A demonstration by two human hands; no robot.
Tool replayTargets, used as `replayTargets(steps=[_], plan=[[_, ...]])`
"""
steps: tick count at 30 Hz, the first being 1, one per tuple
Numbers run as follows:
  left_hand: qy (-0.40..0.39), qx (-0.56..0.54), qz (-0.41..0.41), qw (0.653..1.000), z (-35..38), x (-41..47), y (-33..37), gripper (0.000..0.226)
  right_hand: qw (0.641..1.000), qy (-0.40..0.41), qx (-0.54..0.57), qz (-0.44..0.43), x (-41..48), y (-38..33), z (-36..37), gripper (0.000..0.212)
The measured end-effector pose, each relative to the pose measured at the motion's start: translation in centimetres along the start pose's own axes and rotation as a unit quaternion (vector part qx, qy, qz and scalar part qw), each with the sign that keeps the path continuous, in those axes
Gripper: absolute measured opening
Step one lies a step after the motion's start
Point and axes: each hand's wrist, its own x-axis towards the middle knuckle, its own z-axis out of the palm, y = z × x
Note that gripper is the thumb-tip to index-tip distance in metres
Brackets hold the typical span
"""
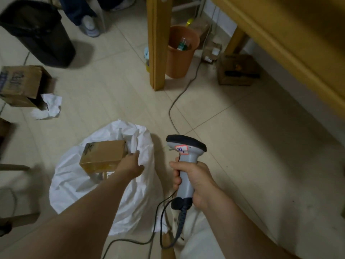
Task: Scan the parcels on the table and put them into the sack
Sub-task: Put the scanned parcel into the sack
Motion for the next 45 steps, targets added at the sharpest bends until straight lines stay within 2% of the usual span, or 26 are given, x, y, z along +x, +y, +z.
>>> replayTargets(steps=[4, 9, 16, 21, 25, 30, 33, 38, 45], plan=[[0.131, -0.05, 0.109, 0.984, -2.7, -3.7, 8.5, 0.066, 0.998, 0.034, 0.038, -0.049, -4.1, -1.3, -1.8, 0.021], [0.244, -0.045, 0.286, 0.925, -4.8, -10.5, 18.4, 0.068, 0.977, 0.097, 0.087, -0.171, -11.5, -2.8, -5.3, 0.017], [0.32, -0.059, 0.464, 0.824, -8.1, -22.7, 28.1, 0.062, 0.931, 0.143, 0.121, -0.313, -23.6, -3.8, -10.7, 0.019], [0.352, -0.092, 0.517, 0.775, -9.9, -30.2, 34.0, 0.059, 0.885, 0.192, 0.134, -0.402, -31.0, -5.0, -14.7, 0.02], [0.293, -0.164, 0.516, 0.788, -11.3, -34.4, 39.0, 0.075, 0.863, 0.205, 0.167, -0.431, -35.0, -5.3, -17.8, 0.013], [0.103, -0.237, 0.487, 0.834, -13.6, -36.5, 45.5, 0.114, 0.852, 0.208, 0.203, -0.435, -36.8, -5.1, -21.3, 0.011], [-0.004, -0.268, 0.437, 0.858, -14.0, -36.3, 47.5, 0.12, 0.853, 0.207, 0.223, -0.424, -36.6, -4.9, -23.0, 0.01], [-0.028, -0.26, 0.399, 0.879, -13.6, -34.2, 49.0, 0.143, 0.863, 0.203, 0.219, -0.408, -35.8, -4.9, -24.7, 0.014], [-0.01, -0.248, 0.435, 0.866, -13.0, -33.8, 48.5, 0.085, 0.869, 0.208, 0.177, -0.414, -35.3, -5.7, -25.1, 0.013]])
